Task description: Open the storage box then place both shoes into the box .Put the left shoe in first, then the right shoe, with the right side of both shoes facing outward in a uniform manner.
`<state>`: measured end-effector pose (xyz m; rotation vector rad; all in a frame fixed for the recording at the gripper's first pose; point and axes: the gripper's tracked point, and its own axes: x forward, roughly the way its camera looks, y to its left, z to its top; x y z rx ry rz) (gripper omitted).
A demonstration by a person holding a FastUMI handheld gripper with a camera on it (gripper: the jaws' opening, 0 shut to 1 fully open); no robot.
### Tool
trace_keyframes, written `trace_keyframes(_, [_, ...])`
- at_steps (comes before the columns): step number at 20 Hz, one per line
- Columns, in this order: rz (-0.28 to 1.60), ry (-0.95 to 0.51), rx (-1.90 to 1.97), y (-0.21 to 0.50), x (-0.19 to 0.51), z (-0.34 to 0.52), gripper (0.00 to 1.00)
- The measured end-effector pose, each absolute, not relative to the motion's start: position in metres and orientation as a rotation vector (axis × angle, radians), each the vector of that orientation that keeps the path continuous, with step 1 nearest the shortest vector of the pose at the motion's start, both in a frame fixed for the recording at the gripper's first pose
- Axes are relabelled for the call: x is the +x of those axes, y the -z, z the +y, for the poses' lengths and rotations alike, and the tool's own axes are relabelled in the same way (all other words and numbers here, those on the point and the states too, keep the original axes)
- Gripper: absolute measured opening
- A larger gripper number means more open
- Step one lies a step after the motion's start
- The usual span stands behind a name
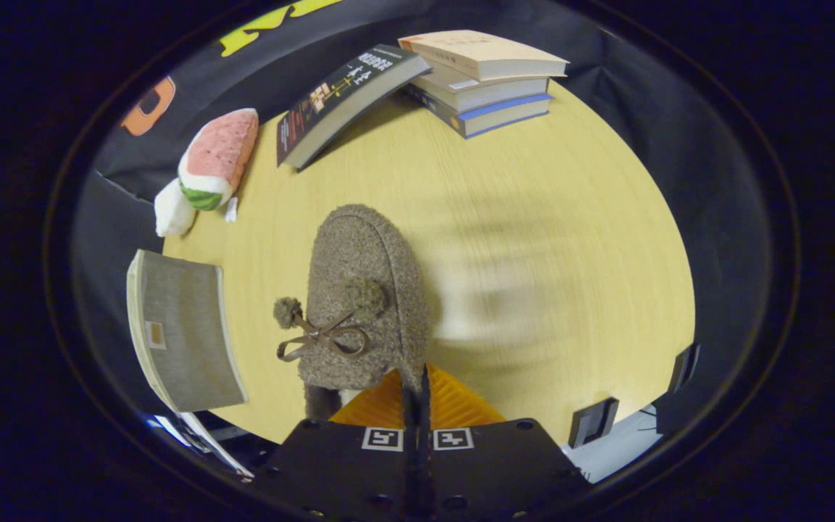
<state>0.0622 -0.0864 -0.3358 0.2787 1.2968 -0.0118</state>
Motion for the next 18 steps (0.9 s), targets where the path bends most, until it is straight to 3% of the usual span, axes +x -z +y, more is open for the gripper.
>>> trace_keyframes(10, [1.157, -0.09, 0.181, 0.217, 0.062, 0.051, 0.0])
trace_keyframes(18, [1.238, -0.21, 0.151, 0.214, 0.056, 0.209, 0.01])
